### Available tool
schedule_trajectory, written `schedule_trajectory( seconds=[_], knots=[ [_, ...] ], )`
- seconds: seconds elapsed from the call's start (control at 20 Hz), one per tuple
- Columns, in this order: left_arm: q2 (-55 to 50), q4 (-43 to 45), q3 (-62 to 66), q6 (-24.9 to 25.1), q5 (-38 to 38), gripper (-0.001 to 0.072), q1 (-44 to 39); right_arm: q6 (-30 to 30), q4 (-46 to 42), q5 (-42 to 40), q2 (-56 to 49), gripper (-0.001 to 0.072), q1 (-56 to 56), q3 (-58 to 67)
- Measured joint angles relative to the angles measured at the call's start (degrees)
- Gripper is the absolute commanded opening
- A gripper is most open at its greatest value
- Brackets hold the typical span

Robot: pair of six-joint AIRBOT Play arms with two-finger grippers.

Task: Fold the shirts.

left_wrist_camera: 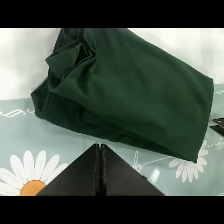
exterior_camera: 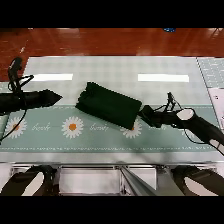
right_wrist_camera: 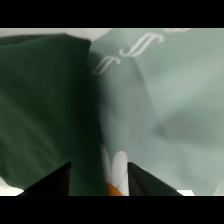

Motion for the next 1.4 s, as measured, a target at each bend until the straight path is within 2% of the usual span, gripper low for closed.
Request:
schedule_trajectory(
  seconds=[0.1,0.2,0.25,0.3,0.35,0.4,0.7,0.95,1.15,1.4],
  knots=[
    [-0.48,-0.02,-0.09,0.0,0.0,0.0018,-0.07,-7.28,8.26,1.11,-4.85,0.0411,0.35,1.29],
    [-0.83,-0.02,-0.13,0.0,0.07,0.0018,-0.09,-11.58,13.4,2.99,-9.77,0.0407,1.4,4.04],
    [-0.98,0.0,-0.13,-0.02,0.11,0.0018,-0.13,-12.31,13.81,3.93,-11.85,0.0352,1.92,5.79],
    [-1.07,-0.02,-0.15,0.0,0.11,0.0018,-0.13,-12.22,12.7,4.68,-13.68,0.0218,2.29,7.91],
    [-1.16,-0.02,-0.13,0.0,0.11,0.0018,-0.13,-11.63,10.91,4.87,-15.04,0.0053,2.67,9.97],
    [-1.18,0.0,-0.15,-0.02,0.09,0.0018,-0.13,-11.37,9.27,5.42,-16.02,0.003,3.02,12.35],
    [-1.31,-0.02,-0.15,-0.02,0.07,0.0018,-0.13,-10.86,4.96,8.83,-18.03,0.0029,4.35,27.3],
    [-1.42,-0.02,-0.59,0.0,0.11,0.0018,-0.13,-3.48,-6.43,15.34,-18.27,0.0029,2.4,45.64],
    [-1.42,0.0,-2.4,0.0,0.11,0.0018,-0.13,1.53,-13.18,23.15,-18.14,0.0029,-3.76,61.77],
    [-1.42,0.0,-3.65,-0.02,0.09,0.0018,-0.13,6.43,-15.76,31.43,-15.78,0.0029,-17.7,74.84]
  ],
)
